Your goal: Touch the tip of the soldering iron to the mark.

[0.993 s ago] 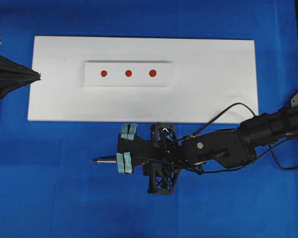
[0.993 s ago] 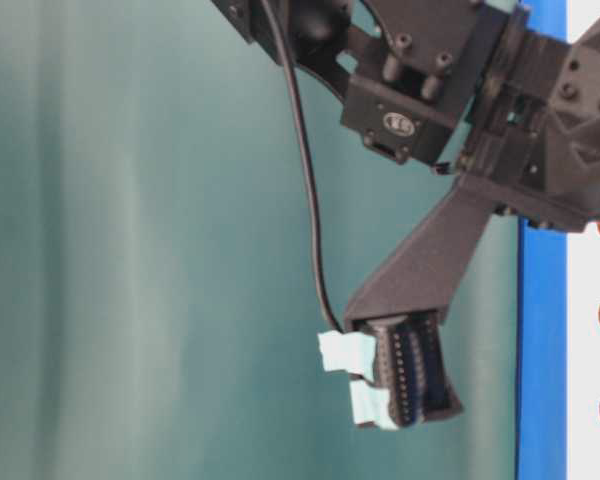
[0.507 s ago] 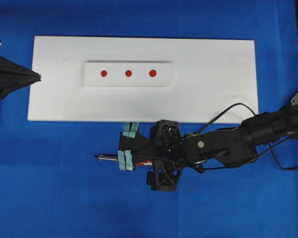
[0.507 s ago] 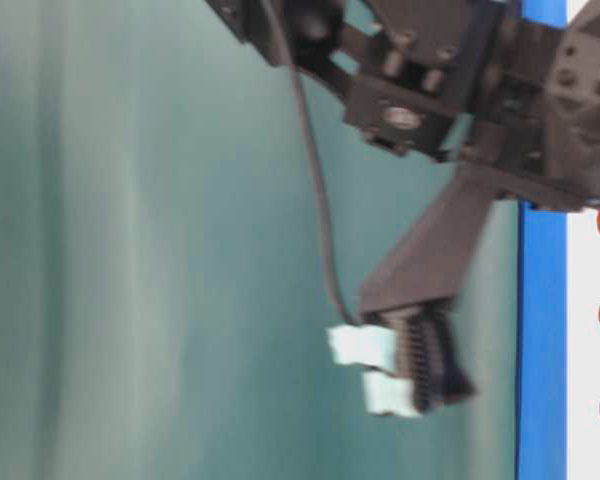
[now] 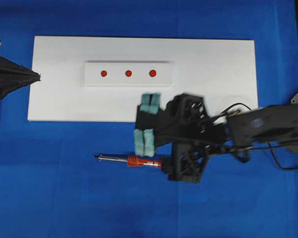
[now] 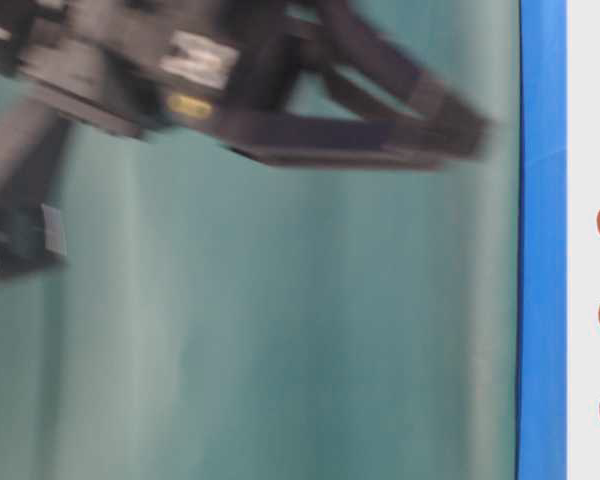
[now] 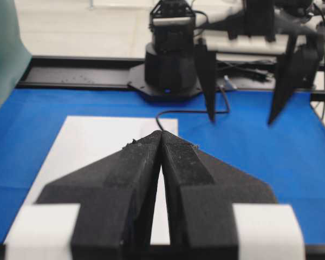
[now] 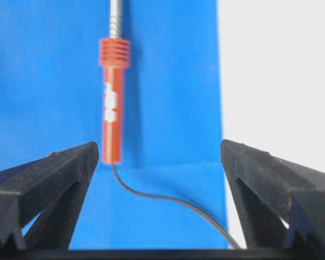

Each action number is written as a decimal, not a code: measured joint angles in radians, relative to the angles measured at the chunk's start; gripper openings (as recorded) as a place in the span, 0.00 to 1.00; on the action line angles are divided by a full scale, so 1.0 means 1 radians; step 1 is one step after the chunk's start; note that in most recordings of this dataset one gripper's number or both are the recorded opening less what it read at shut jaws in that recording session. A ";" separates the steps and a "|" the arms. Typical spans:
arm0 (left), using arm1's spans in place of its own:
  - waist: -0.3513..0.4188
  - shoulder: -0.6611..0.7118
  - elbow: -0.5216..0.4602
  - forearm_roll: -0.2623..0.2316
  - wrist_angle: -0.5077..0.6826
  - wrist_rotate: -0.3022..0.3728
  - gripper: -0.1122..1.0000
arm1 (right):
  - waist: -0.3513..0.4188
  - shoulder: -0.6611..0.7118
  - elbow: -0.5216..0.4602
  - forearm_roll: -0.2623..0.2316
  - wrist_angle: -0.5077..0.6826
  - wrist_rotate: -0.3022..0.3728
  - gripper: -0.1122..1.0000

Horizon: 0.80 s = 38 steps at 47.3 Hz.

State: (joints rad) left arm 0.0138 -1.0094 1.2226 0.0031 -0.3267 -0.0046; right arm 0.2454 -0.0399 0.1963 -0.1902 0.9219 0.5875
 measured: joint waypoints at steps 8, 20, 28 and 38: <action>0.000 -0.003 0.000 -0.002 0.002 0.000 0.12 | -0.017 -0.057 -0.017 -0.037 0.078 -0.011 0.94; 0.000 -0.009 0.000 -0.002 0.002 0.000 0.12 | -0.129 -0.144 0.018 -0.057 0.089 -0.095 0.93; 0.000 -0.017 0.000 0.000 0.006 0.000 0.12 | -0.238 -0.221 0.091 -0.057 0.083 -0.144 0.93; 0.000 -0.021 0.000 -0.002 0.014 0.000 0.12 | -0.279 -0.391 0.215 -0.058 0.037 -0.152 0.93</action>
State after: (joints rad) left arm 0.0138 -1.0308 1.2226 0.0015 -0.3129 -0.0046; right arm -0.0337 -0.4310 0.4111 -0.2485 0.9587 0.4357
